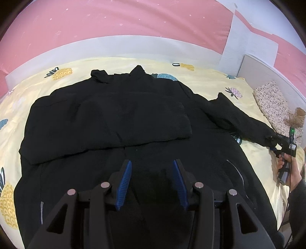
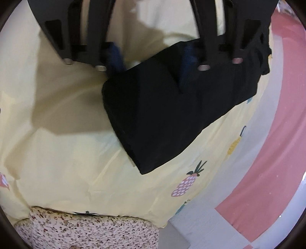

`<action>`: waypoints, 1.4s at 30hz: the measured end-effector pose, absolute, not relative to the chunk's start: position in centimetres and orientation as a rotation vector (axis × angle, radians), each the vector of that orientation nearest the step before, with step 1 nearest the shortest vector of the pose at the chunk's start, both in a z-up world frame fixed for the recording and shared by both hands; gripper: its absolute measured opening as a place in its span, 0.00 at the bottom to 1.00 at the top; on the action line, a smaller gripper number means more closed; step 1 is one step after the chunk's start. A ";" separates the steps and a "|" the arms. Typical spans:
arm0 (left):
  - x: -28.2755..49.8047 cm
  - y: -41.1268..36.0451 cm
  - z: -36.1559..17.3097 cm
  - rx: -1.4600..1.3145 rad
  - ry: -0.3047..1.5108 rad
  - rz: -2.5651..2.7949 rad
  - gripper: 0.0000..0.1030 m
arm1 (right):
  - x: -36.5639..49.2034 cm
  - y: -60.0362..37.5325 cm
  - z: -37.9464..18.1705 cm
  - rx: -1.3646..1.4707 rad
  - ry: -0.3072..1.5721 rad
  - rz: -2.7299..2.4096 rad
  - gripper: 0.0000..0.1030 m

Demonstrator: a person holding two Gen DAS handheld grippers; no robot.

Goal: Fold large clothes
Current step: 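Grasp the other black sleeve with the right gripper, then lift the sleeve with the right gripper and fold it over the coat body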

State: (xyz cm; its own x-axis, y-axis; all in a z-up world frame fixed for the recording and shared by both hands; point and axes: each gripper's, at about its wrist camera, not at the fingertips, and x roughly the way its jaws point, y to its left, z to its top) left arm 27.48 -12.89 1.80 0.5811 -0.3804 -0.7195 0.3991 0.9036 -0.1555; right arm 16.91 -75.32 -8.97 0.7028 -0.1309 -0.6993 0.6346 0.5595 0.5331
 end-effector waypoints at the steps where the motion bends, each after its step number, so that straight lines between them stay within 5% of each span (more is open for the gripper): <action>1: 27.6 -12.8 1.7 0.023 0.836 -0.454 0.45 | 17.1 -75.3 -8.9 0.864 0.658 -0.487 0.37; 6: 27.9 -12.1 1.7 0.012 0.836 -0.441 0.45 | 17.5 -74.6 -6.7 0.801 0.638 -0.481 0.28; 25: 29.1 -9.8 3.4 -0.023 0.798 -0.413 0.45 | 21.1 -64.6 7.1 0.507 0.490 -0.231 0.23; 42: 29.9 -4.0 4.1 -0.070 0.782 -0.338 0.45 | 25.8 -50.8 10.7 0.319 0.508 0.009 0.17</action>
State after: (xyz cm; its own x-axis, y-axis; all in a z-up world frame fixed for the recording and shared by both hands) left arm 29.93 -3.99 4.12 0.6588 -0.3243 -0.6789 0.2725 0.9439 -0.1865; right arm 25.85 -50.78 10.73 0.8748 0.0875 -0.4765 0.0699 0.9505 0.3029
